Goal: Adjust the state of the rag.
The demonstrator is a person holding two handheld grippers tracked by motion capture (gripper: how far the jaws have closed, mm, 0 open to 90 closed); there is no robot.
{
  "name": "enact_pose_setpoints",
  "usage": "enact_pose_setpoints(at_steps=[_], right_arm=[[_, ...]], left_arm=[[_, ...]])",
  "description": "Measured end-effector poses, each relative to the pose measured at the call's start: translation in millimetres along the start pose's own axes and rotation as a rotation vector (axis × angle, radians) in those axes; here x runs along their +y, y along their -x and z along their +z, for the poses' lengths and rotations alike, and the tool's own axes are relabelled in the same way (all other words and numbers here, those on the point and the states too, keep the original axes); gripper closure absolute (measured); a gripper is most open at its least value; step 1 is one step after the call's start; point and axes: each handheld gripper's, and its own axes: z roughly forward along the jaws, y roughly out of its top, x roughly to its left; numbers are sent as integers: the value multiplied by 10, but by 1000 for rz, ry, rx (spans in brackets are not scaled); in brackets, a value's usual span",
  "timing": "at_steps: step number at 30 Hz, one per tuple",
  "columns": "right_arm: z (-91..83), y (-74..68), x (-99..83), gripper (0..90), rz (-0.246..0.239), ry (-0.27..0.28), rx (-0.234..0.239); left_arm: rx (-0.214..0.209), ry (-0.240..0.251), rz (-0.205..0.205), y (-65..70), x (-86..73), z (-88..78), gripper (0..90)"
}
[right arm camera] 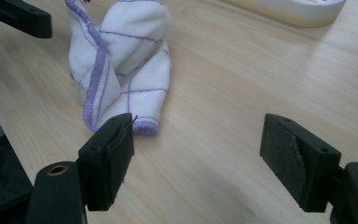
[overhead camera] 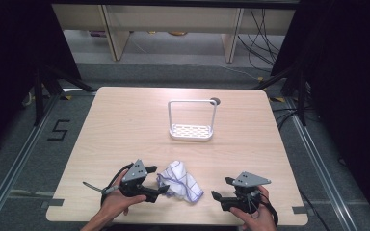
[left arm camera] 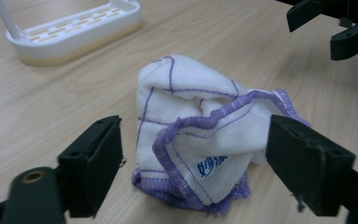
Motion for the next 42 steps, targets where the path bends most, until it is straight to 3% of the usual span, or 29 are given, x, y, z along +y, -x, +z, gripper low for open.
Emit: enact_pose_setpoints(at_steps=[3, 4, 5, 9, 10, 12, 14, 15, 16, 18, 23, 25, 28, 31, 34, 35, 38, 40, 42], right_arm=[[4, 2, -2, 269, 2, -1, 0], [4, 2, -4, 270, 1, -4, 1], [6, 2, -5, 270, -5, -2, 3], [8, 0, -5, 270, -3, -3, 2], [3, -28, -6, 270, 27, -11, 5], [7, -29, -7, 273, 16, -5, 6], [12, -38, -7, 274, 17, -5, 19], [27, -15, -4, 275, -14, 10, 27], [18, -38, -2, 277, 3, 0, 21], [31, -39, 8, 280, -27, 7, 39], [63, -163, 54, 280, -41, 23, 80], [102, -227, 85, 280, -72, 22, 98], [191, -290, 115, 279, -101, 2, 84], [295, -279, 144, 281, -94, -24, 70], [426, -231, 172, 356, -104, -46, 100], [468, -233, 179, 368, -87, -54, 101], [577, -230, 219, 506, -117, -90, 98], [623, -219, 241, 683, -140, -105, 93], [603, -208, 270, 797, -170, -79, 96]], left_arm=[[-26, -13, -32, -10, -20, 45, 267], [-32, -15, -26, -9, -27, 55, 325], [-25, -6, -6, 4, -34, 67, 442], [-30, -15, 68, 15, -35, 69, 666], [-37, -3, 74, 17, -33, 71, 731], [-46, 19, 80, 20, 3, 42, 800], [-38, 44, 94, 39, 54, -4, 822], [-39, 64, 99, 51, 90, -31, 829], [-32, 84, 107, 62, 131, -66, 832], [-25, 114, 107, 78, 224, -137, 834], [-17, 134, 103, 92, 410, -202, 833], [-23, 144, 102, 67, 442, -200, 833], [-12, 152, 84, 25, 465, -216, 833], [-19, 159, 71, -9, 479, -218, 832], [-30, 184, 55, -42, 499, -221, 832], [-20, 181, 52, -45, 509, -236, 832], [-19, 201, 46, -74, 527, -273, 831], [-17, 211, 39, -99, 540, -314, 832], [-8, 219, 38, -117, 556, -371, 832]])
